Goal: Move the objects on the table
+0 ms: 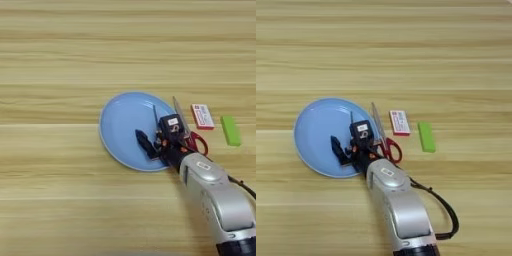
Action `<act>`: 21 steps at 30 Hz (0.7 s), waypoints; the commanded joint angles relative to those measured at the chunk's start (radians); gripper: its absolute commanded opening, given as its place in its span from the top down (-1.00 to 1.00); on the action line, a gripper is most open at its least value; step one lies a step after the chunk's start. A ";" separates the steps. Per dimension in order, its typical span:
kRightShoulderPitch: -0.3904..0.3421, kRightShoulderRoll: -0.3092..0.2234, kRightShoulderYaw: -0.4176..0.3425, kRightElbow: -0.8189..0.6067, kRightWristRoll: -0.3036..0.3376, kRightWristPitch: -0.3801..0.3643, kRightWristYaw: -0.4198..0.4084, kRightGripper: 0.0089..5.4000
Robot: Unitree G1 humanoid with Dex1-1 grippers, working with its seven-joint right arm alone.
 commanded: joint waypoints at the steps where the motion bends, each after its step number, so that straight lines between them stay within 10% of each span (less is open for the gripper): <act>1: -0.032 -0.006 -0.011 -0.017 0.004 -0.025 -0.001 -0.16; 21: -0.034 -0.004 -0.020 -0.013 0.009 -0.023 -0.002 0.68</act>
